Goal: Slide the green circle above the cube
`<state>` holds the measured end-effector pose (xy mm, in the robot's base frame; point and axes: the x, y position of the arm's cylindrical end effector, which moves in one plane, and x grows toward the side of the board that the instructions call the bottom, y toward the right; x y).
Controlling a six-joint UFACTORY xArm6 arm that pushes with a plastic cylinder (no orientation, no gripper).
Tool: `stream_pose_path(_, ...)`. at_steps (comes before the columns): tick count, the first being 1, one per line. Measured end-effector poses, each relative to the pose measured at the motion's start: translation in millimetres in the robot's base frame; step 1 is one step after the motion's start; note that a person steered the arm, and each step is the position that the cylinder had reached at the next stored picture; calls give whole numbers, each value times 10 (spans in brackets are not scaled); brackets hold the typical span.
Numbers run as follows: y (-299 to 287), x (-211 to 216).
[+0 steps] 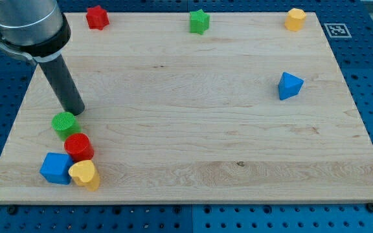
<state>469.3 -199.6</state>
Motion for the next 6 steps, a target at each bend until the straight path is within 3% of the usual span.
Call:
stream_pose_path(3,-5,276)
stream_pose_path(4,-146,-148)
stream_pose_path(5,61,-456)
stream_pose_path(6,816,-457)
